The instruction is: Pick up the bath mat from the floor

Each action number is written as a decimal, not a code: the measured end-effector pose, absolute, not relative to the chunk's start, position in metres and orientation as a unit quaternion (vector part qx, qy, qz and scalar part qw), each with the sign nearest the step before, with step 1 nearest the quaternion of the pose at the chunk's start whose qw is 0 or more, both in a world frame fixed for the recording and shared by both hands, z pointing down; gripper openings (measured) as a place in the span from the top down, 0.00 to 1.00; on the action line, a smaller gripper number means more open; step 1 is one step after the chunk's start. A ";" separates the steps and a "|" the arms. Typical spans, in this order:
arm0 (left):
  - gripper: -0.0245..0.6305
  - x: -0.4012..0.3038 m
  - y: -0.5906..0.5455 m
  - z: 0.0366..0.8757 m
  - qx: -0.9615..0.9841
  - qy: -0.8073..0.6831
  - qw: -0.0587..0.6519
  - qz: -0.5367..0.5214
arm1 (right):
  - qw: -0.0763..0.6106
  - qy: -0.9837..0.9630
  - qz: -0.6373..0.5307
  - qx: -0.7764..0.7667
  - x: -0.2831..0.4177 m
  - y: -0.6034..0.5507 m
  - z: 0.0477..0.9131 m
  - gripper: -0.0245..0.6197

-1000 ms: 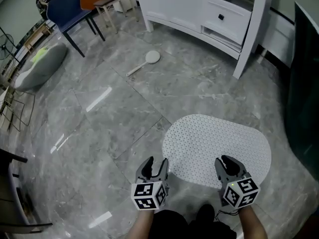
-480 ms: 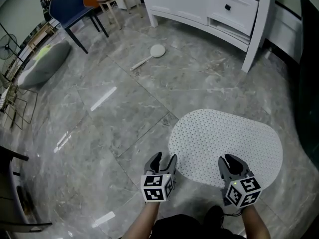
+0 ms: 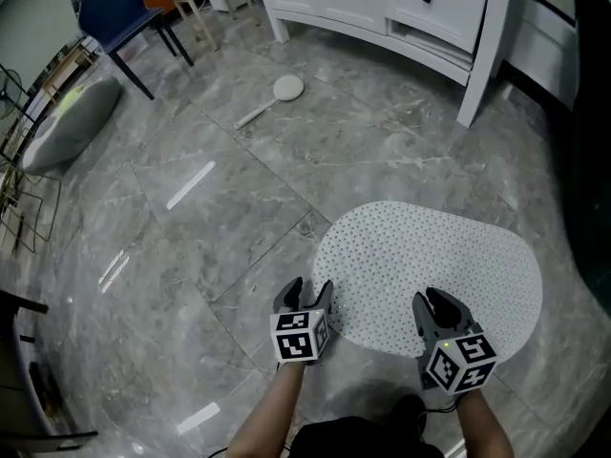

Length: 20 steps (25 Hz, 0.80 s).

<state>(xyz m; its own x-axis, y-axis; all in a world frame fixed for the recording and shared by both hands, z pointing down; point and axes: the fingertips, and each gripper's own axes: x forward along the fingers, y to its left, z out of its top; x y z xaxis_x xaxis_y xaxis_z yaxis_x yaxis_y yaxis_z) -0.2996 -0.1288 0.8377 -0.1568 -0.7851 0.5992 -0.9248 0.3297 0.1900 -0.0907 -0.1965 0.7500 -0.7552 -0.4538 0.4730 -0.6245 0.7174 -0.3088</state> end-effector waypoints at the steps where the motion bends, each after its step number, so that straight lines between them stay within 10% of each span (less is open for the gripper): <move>1: 0.55 -0.301 -0.132 0.843 0.567 -0.752 0.317 0.113 | 0.186 -0.907 0.232 0.298 -0.091 -0.198 0.753 0.81; 20: 0.49 -0.307 -0.143 0.907 0.546 -0.726 0.394 0.140 | 0.192 -0.900 0.258 0.294 -0.100 -0.196 0.774 0.81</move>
